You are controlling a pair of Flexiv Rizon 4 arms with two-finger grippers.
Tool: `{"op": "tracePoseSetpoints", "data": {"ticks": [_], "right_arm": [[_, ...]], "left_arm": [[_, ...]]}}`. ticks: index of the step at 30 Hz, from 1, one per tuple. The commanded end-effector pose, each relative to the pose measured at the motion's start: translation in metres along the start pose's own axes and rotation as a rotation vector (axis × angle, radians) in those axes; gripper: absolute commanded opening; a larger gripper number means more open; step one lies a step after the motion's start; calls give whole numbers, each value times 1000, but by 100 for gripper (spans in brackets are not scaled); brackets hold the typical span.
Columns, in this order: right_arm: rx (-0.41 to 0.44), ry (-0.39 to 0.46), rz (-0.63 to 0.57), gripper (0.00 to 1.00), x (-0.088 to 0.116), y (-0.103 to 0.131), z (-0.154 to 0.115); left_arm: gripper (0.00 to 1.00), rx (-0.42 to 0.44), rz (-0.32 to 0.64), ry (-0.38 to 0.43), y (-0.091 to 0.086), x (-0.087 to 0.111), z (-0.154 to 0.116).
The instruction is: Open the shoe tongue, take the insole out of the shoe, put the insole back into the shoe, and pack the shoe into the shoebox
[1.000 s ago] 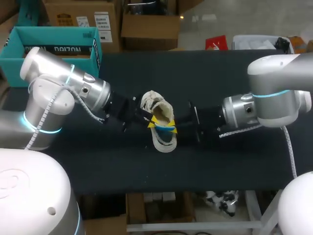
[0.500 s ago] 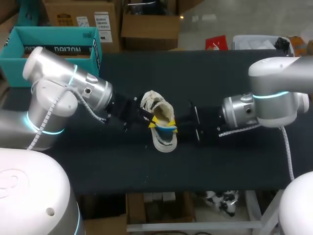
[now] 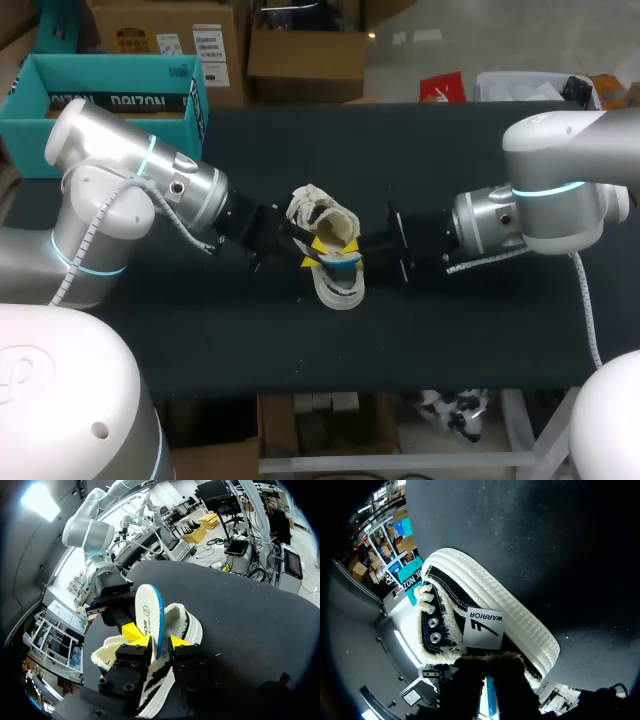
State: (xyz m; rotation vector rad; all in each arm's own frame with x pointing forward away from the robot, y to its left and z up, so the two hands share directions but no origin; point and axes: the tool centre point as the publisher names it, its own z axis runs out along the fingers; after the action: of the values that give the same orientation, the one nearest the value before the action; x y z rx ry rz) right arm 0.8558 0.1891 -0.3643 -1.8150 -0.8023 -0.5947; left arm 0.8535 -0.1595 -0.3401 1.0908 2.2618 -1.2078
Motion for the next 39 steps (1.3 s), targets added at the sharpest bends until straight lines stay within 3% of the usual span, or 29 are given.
{"op": "tracePoseSetpoints", "data": {"ticks": [1, 5, 7, 8, 9, 15, 17, 20, 21, 23, 24, 28, 30, 39], "right_arm": [[4, -3, 4, 0, 1, 5, 0], [4, -3, 5, 0, 1, 6, 0], [6, -2, 4, 0, 2, 6, 0], [6, -2, 4, 0, 2, 6, 1], [7, -2, 4, 0, 1, 6, 1], [10, 7, 4, 0, -1, 0, -1], [0, 6, 0, 40, -2, -8, -3], [-28, 0, -3, 73, -3, -21, -8], [-36, -2, -5, 74, -4, -25, -9], [-49, -7, 0, 66, -6, -30, -12], [-52, -7, 0, 50, -7, -33, -12], [-63, -9, -1, 21, -8, -38, -14], [-65, -10, -2, 0, -9, -39, -14], [-54, -24, -7, 0, -9, -27, -7]], "left_arm": [[42, 28, 24, -22, -15, 6, -11], [33, 46, 57, -26, -29, 7, -9], [18, 48, 67, -24, -33, 7, -6], [5, 48, 69, -24, -34, 7, -5], [0, 45, 74, -20, -34, 7, -3], [0, 24, 64, -15, -28, 3, 3], [0, 17, 58, -18, -25, 2, 3], [0, 13, 51, -23, -23, 2, 1], [0, 13, 49, -24, -22, 1, 0], [0, 11, 45, -27, -21, 1, 0], [0, 10, 44, -28, -21, 1, 0], [0, 7, 39, -30, -20, 1, 0], [0, 6, 37, -29, -20, 1, 0], [0, -12, 18, -27, -15, -1, 4]]}}
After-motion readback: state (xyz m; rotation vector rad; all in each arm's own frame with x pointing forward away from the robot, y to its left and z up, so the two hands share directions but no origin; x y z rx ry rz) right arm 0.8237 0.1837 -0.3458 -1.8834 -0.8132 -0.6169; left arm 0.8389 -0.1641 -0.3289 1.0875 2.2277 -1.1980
